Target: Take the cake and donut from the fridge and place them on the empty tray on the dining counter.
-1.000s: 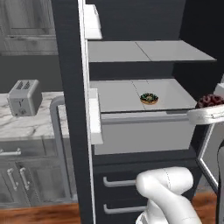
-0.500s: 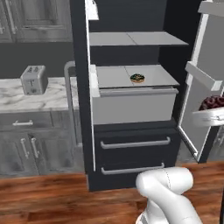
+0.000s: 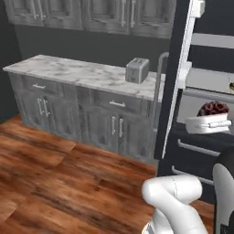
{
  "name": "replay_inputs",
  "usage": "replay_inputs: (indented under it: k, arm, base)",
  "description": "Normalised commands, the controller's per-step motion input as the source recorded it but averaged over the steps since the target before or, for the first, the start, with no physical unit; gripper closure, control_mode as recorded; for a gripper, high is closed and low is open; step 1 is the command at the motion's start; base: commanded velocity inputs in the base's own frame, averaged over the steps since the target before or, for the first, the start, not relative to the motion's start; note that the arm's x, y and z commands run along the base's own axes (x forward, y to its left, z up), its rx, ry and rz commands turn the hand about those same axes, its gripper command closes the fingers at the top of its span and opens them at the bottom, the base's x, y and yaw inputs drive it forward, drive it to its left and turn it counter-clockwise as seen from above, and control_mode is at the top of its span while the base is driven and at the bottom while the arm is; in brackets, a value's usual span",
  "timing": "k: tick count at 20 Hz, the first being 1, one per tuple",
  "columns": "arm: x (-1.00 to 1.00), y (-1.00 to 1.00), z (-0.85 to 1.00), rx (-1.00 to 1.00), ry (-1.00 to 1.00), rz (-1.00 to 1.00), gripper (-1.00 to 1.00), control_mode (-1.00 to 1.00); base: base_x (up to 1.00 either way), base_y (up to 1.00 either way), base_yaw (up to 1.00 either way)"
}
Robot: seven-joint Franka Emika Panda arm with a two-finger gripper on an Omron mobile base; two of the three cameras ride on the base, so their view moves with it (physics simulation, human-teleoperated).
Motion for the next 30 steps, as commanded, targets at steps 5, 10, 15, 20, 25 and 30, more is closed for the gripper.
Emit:
replay_inputs:
  k: [5, 10, 15, 20, 25, 30]
  arm:
    - [0.00, 0.00, 0.00, 0.00, 0.00, 0.00, 1.00, 1.00]
    - [0.00, 0.00, 0.00, 0.00, 0.00, 0.00, 1.00, 1.00]
    - [0.00, 0.00, 0.00, 0.00, 0.00, 0.00, 1.00, 1.00]
    - [0.00, 0.00, 0.00, 0.00, 0.00, 0.00, 1.00, 1.00]
    - [0.00, 0.00, 0.00, 0.00, 0.00, 0.00, 1.00, 1.00]
    - [0.00, 0.00, 0.00, 0.00, 0.00, 0.00, 1.00, 1.00]
  base:
    - [0.00, 0.00, 1.00]
    - [0.00, 0.00, 1.00]
    - [0.00, 0.00, 1.00]
    - [0.02, 0.14, 0.98]
    - [0.00, 0.08, 1.00]
    - [0.23, 0.18, 0.94]
